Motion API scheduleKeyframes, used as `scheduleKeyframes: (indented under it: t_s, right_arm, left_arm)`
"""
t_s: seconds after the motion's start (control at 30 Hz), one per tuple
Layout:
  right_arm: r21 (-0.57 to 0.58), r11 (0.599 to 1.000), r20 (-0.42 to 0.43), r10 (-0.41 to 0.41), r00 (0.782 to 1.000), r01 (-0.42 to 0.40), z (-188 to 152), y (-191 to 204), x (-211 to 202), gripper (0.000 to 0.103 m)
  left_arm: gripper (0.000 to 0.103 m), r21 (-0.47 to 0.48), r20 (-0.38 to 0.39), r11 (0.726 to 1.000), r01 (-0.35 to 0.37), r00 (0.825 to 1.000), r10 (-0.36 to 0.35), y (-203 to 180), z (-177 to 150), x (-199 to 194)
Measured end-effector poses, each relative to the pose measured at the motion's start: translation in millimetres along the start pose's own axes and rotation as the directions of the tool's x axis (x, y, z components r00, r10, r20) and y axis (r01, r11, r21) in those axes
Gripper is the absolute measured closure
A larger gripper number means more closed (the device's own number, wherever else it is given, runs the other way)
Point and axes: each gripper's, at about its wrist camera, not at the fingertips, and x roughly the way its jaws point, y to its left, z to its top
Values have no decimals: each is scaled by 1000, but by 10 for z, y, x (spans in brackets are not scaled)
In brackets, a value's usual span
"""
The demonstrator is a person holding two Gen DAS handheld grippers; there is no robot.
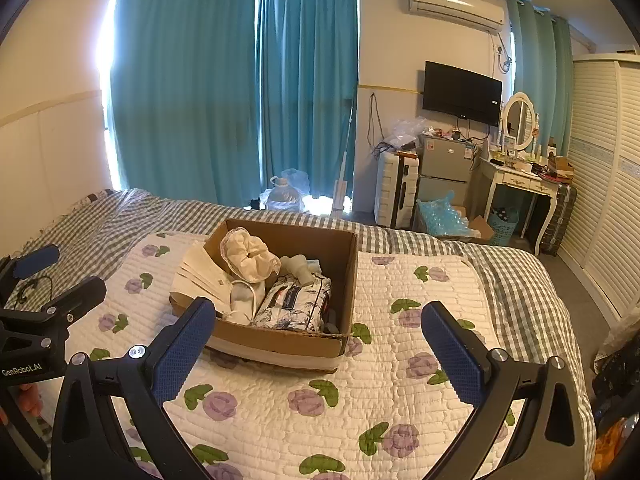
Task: Organize soft objects
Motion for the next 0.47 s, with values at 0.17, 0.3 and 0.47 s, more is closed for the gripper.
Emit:
scheduleKeyframes:
  t_s: [0.17, 0.3, 0.47]
  right_arm:
    - [0, 1000, -4, 1, 1000, -1, 1, 19, 23, 0]
    - [-1, 1000, -6, 2, 1000, -2, 2, 23, 30, 0]
    - [0, 1000, -7, 3, 1000, -3, -6, 27, 41, 0]
  left_arm:
    - [0, 3, -1, 1000, -1, 1000, 1, 18, -5, 6]
    - [0, 2, -1, 1000, -1, 1000, 1, 18, -4, 5]
    - [0, 3, -1, 1000, -8, 1000, 8, 24, -11, 0]
